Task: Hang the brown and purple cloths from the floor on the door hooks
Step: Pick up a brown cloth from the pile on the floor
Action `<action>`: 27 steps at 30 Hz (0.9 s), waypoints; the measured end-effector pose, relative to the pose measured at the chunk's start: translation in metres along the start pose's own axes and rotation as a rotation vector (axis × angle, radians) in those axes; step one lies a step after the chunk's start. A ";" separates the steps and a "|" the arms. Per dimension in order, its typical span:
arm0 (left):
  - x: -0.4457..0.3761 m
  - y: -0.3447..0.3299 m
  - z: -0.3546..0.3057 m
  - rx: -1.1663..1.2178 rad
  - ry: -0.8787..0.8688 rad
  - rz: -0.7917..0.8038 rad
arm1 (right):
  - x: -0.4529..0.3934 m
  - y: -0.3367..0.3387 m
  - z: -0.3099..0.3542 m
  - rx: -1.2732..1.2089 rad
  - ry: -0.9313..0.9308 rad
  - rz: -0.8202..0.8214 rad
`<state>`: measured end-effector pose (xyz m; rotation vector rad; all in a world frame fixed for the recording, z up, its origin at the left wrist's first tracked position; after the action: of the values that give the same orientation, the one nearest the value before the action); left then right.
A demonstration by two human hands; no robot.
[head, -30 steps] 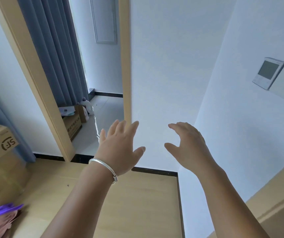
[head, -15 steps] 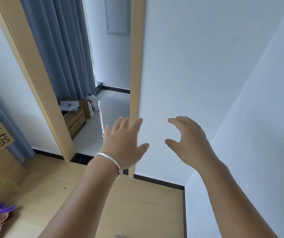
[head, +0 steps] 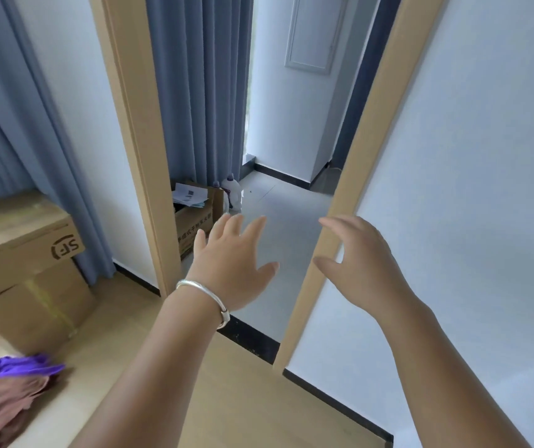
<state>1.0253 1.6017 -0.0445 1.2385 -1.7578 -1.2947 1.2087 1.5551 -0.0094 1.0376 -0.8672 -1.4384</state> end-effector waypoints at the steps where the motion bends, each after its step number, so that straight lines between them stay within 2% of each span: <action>1: -0.003 0.002 0.014 -0.008 0.030 -0.007 | -0.014 -0.008 0.009 -0.003 0.034 0.017; 9: 0.006 0.017 0.125 0.023 0.323 -0.064 | -0.106 -0.078 0.094 -0.045 0.306 0.150; 16: 0.022 0.034 0.220 0.019 0.650 -0.095 | -0.179 -0.146 0.185 -0.086 0.579 0.298; 27: 0.028 0.067 0.317 -0.031 1.093 -0.210 | -0.281 -0.222 0.308 -0.122 0.979 0.527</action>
<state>0.7171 1.6956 -0.0856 1.6785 -0.8230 -0.5021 0.8446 1.8494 -0.0721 1.1317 -0.2751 -0.4163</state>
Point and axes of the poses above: each hand's wrist, its own x-axis away from the middle knuckle, its own y-axis out of the back of the hand, z = x × y, the point moved 5 cm from there along -x, towards the middle knuckle, and after that the axes turned 9 degrees about z, right-handed, at the moved point
